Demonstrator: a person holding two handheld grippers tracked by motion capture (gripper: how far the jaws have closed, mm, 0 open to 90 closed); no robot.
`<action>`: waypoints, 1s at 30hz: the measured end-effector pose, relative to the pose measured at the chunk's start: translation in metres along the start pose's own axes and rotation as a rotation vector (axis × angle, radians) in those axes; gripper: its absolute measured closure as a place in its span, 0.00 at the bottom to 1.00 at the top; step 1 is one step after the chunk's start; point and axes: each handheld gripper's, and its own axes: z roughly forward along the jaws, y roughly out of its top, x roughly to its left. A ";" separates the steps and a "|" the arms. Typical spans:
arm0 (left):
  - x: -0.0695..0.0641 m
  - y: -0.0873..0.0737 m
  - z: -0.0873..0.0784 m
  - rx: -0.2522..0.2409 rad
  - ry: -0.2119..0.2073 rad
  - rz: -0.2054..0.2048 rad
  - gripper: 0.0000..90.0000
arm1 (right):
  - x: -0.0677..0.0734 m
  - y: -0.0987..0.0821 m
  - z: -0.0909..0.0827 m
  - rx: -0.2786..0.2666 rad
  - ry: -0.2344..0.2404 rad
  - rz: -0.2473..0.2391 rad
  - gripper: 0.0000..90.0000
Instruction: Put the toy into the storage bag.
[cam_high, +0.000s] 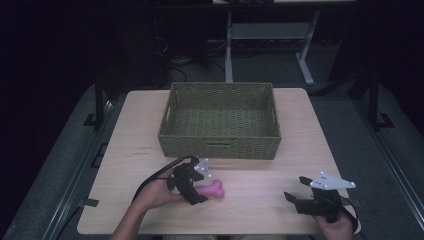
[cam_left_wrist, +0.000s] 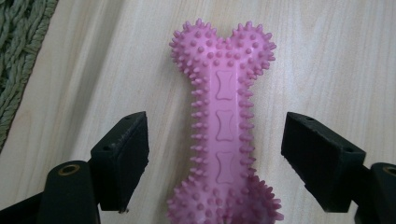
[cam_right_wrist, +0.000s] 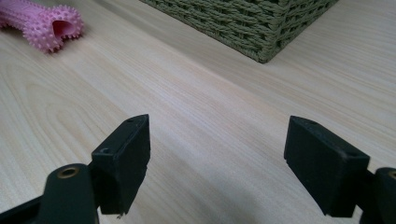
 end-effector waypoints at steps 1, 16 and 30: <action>0.000 0.000 0.001 0.001 0.000 0.000 0.26 | 0.000 0.000 0.000 0.000 0.000 0.001 0.25; -0.001 0.009 0.010 0.047 0.005 0.023 0.35 | 0.000 0.000 -0.001 -0.001 0.000 -0.001 0.25; -0.001 0.012 0.017 0.080 -0.009 0.034 0.47 | 0.000 0.000 -0.001 -0.007 0.000 -0.003 0.25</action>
